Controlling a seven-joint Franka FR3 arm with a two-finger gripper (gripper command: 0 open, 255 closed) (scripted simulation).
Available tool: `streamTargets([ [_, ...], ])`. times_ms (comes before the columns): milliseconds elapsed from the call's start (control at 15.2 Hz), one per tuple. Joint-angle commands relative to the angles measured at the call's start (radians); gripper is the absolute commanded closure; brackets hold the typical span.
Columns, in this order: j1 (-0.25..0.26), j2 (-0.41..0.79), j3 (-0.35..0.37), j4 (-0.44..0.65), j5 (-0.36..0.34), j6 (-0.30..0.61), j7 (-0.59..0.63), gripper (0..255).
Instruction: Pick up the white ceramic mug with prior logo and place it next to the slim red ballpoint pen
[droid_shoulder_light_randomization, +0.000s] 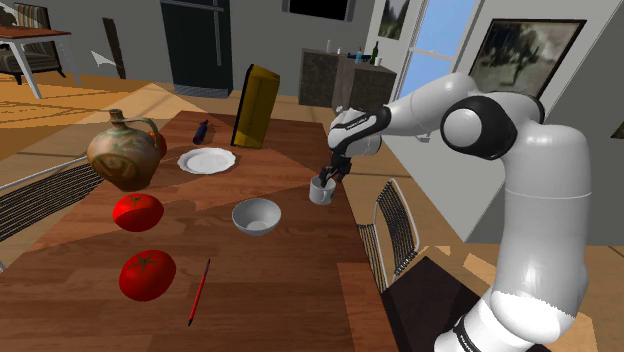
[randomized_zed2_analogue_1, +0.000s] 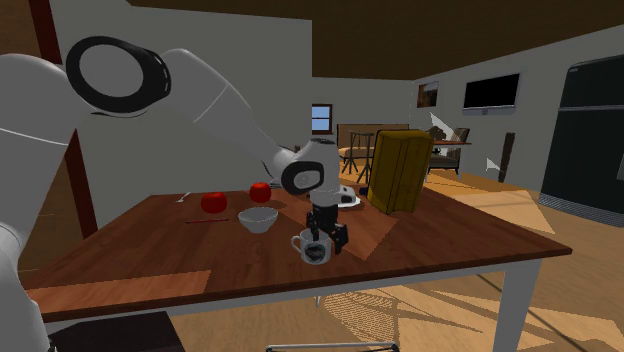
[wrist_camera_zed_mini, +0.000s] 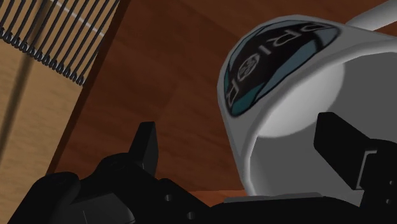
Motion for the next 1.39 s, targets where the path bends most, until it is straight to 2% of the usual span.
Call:
streamTargets([
  [0,0.000,0.003,0.001,-0.001,0.001,0.004,-0.001,0],
  [330,0.000,0.003,0.001,-0.001,0.001,0.004,-0.001,0],
  [396,0.000,0.003,0.001,-0.001,0.001,0.004,-0.001,255],
  [990,0.000,0.003,0.001,-0.001,0.001,0.004,-0.001,255],
  [1320,0.005,-0.037,-0.007,0.012,-0.013,-0.047,0.013,255],
])
